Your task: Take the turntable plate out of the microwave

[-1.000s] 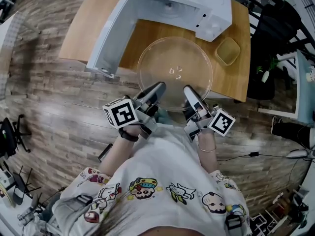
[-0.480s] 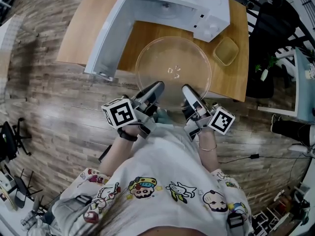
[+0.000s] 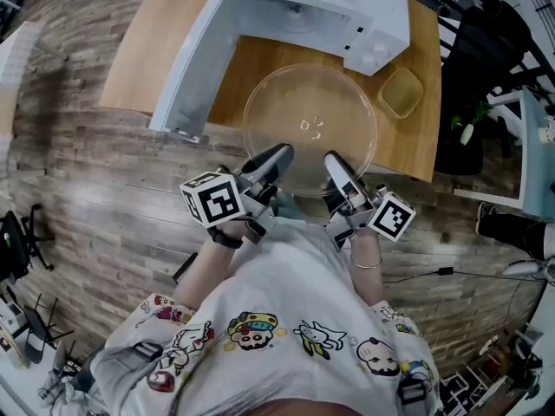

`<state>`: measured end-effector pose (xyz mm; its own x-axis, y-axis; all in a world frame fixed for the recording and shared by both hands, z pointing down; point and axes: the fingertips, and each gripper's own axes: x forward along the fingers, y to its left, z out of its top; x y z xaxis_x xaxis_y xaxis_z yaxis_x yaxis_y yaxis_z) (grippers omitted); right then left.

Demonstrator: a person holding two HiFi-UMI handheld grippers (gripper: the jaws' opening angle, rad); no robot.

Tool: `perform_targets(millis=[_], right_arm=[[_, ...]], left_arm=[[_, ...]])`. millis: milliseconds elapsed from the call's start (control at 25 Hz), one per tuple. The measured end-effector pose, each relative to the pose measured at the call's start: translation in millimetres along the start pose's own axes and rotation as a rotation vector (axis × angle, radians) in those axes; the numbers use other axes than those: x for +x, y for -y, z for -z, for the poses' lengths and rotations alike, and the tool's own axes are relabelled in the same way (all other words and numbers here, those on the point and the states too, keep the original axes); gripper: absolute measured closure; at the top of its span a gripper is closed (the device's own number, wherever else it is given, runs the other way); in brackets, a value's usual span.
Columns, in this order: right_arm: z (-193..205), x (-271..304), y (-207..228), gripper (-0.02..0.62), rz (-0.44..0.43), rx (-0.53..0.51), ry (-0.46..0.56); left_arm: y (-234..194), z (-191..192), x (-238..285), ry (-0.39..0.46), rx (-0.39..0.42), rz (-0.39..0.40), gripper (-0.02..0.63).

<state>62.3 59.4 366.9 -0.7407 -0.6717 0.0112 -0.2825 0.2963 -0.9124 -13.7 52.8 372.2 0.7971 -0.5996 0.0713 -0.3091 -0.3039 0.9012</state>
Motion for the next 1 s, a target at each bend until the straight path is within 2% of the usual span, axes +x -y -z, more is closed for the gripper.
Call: perform_targets(millis=[360, 1000], right_arm=[[3.5, -3.9, 3.9, 0.509, 0.029, -0.024, 0.001], [4.3, -9.4, 9.4, 0.509, 0.025, -0.002, -0.001]], left_arm=[[-1.5, 2.8, -1.9, -0.016, 0.002, 0.006, 0.537], [-3.9, 9.3, 2.5, -0.023, -0.004, -0.002, 0.538]])
